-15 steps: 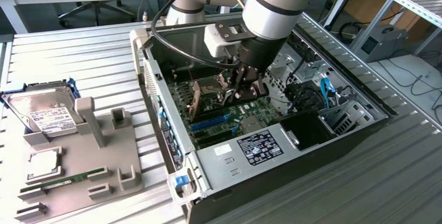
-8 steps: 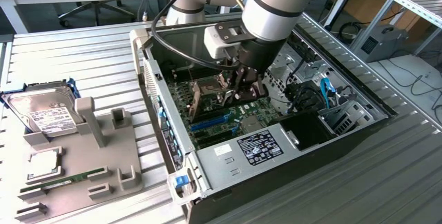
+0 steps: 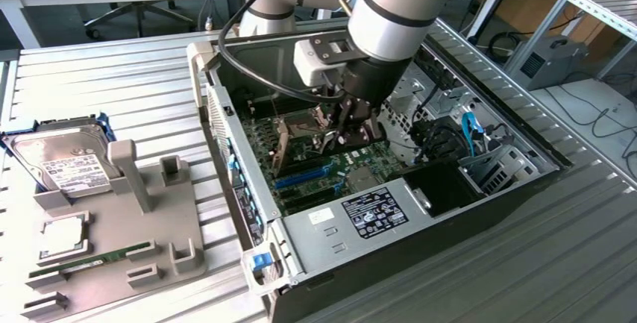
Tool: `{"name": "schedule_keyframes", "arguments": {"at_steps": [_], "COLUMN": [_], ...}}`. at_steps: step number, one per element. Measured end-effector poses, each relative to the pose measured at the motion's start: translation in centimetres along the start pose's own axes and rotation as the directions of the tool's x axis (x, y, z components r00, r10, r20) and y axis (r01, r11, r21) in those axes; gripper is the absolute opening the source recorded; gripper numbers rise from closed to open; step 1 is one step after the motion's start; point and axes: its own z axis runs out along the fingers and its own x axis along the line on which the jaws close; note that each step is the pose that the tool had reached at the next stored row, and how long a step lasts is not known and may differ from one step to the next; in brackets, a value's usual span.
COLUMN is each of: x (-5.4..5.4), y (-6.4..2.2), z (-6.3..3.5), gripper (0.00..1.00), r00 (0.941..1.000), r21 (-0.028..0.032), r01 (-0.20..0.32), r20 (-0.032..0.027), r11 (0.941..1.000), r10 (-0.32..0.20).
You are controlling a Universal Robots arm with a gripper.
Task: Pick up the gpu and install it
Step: 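Insert the gpu into the slot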
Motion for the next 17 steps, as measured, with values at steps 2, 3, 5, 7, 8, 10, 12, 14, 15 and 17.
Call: {"name": "schedule_keyframes", "arguments": {"at_steps": [2, 3, 5, 7, 8, 10, 12, 14, 15, 17], "x": [0.00, 0.01, 0.02, 0.02, 0.02, 0.03, 0.03, 0.04, 0.04, 0.04], "y": [0.00, 0.00, -0.01, -0.01, -0.01, -0.01, -0.01, -0.01, -0.01, -0.01], "z": [0.05, 0.07, 0.16, 0.20, 0.22, 0.26, 0.30, 0.34, 0.36, 0.41], "gripper": [0.26, 0.26, 0.26, 0.26, 0.26, 0.26, 0.26, 0.26, 0.26, 0.26], "r00": [1.0000, 1.0000, 1.0000, 1.0000, 1.0000, 1.0000, 1.0000, 1.0000, 1.0000, 1.0000], "r21": [0.0000, 0.0000, 0.0000, 0.0000, 0.0000, 0.0000, 0.0000, 0.0000, 0.0000, 0.0000], "r01": [0.000, 0.000, 0.000, 0.000, 0.000, 0.000, 0.000, 0.000, 0.000, 0.000], "r20": [0.0000, 0.0000, 0.0001, 0.0000, 0.0000, 0.0000, 0.0000, 0.0000, 0.0000, 0.0000], "r11": [1.0000, 1.0000, 1.0000, 1.0000, 1.0000, 1.0000, 1.0000, 1.0000, 1.0000, 1.0000], "r10": [0.000, 0.000, 0.000, 0.000, 0.000, 0.000, 0.000, 0.000, 0.000, 0.000]}}
